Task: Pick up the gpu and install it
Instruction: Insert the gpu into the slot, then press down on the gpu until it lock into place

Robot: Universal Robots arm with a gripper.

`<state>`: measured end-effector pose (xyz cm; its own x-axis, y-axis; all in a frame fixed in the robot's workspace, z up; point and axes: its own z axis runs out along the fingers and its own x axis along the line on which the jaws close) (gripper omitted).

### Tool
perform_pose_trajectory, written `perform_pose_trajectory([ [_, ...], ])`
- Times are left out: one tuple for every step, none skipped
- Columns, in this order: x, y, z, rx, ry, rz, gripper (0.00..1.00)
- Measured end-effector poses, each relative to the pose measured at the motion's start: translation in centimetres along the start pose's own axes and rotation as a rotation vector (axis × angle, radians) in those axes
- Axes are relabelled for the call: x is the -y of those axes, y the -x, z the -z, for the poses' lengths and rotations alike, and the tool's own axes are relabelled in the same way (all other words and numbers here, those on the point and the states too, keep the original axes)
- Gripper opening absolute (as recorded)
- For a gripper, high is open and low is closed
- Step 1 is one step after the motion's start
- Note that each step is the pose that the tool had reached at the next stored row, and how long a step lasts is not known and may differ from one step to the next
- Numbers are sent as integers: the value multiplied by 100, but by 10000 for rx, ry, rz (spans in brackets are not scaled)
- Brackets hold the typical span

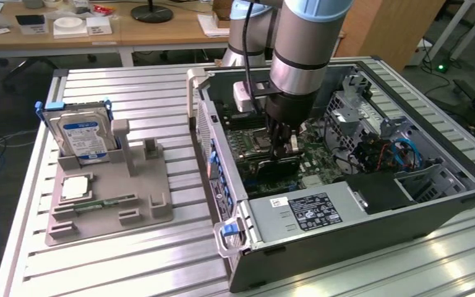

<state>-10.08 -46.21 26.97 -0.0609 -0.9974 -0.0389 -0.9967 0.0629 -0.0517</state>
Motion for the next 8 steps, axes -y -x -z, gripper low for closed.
perform_pose_trajectory([
  [0, 0, 0, 0, 0, 0, 10],
  [0, 0, 0, 0, 0, 0, 10],
  [0, 0, 0, 0, 0, 0, 10],
  [0, 0, 0, 0, 0, 0, 10],
  [0, 0, 0, 0, 0, 0, 10],
  [0, 0, 0, 0, 0, 0, 10],
  [0, 0, 0, 0, 0, 0, 10],
  [0, 0, 0, 0, 0, 0, 10],
])
